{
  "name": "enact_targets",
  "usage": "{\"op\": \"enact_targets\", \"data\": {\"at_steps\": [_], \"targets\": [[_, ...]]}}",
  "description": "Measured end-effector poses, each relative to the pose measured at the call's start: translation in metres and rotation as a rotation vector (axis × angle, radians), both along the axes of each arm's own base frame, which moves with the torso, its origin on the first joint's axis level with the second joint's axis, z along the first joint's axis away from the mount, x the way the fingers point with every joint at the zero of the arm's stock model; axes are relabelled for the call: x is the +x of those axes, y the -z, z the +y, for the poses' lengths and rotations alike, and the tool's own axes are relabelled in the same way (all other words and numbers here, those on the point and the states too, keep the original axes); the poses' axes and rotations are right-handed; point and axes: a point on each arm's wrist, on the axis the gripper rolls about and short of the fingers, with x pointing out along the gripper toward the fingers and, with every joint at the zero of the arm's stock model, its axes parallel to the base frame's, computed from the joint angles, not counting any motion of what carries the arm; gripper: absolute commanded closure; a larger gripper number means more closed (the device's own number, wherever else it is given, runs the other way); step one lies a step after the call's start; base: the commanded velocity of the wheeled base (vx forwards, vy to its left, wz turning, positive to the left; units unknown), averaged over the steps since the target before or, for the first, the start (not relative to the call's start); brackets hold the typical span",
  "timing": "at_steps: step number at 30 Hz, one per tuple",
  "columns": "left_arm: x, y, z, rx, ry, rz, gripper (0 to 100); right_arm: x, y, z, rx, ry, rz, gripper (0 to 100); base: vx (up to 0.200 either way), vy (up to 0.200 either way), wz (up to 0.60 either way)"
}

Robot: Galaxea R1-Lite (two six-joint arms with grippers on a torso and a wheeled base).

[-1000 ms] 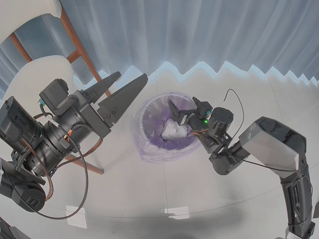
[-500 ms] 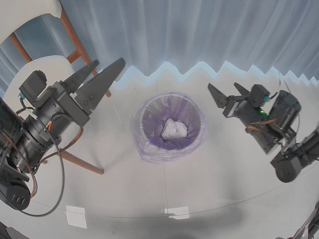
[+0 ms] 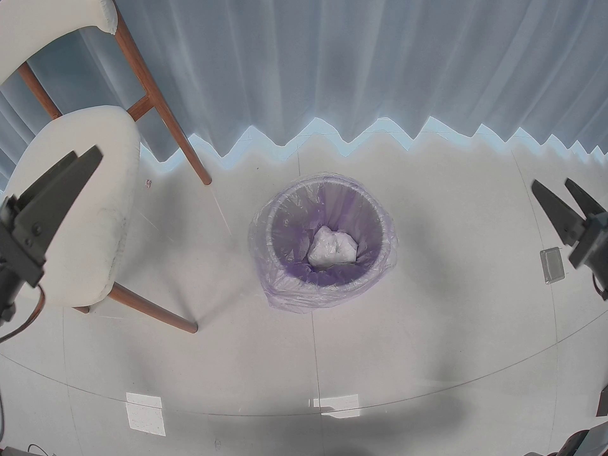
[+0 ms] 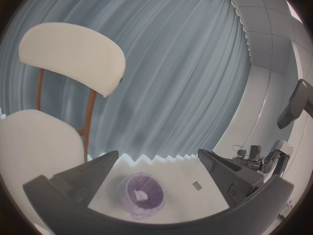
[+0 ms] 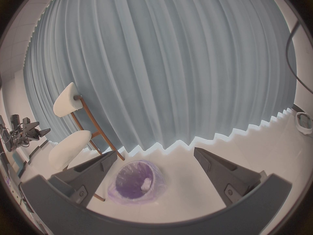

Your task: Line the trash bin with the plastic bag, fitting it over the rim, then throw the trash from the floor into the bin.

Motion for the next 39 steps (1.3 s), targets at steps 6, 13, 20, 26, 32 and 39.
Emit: {"op": "enact_targets", "data": {"at_steps": [6,13,20,26,32,39], "targets": [[-0.050,0.011,0.029,0.033,-0.087,0.062,0,-0.061,0.008,-0.020,-0.006,0.030,0.025,0,0.000,0.000,0.00],[-0.107,0.049,0.048,0.107,-0.203,0.191,0,-0.121,0.036,-0.037,-0.017,0.055,0.053,0,0.000,0.000,0.00],[-0.144,0.115,0.052,0.218,-0.310,0.295,0,-0.154,0.068,-0.045,-0.016,0.071,0.052,0,0.000,0.000,0.00],[-0.141,0.166,0.050,0.310,-0.369,0.308,0,-0.159,0.102,-0.046,-0.029,0.080,0.098,0,0.000,0.000,0.00],[-0.140,0.175,0.052,0.362,-0.504,0.271,0,-0.155,0.137,-0.045,-0.006,0.092,0.185,0,0.000,0.000,0.00],[-0.140,0.181,0.053,0.324,-0.539,0.335,0,-0.156,0.144,-0.046,-0.046,0.097,0.187,0,0.000,0.000,0.00]]}}
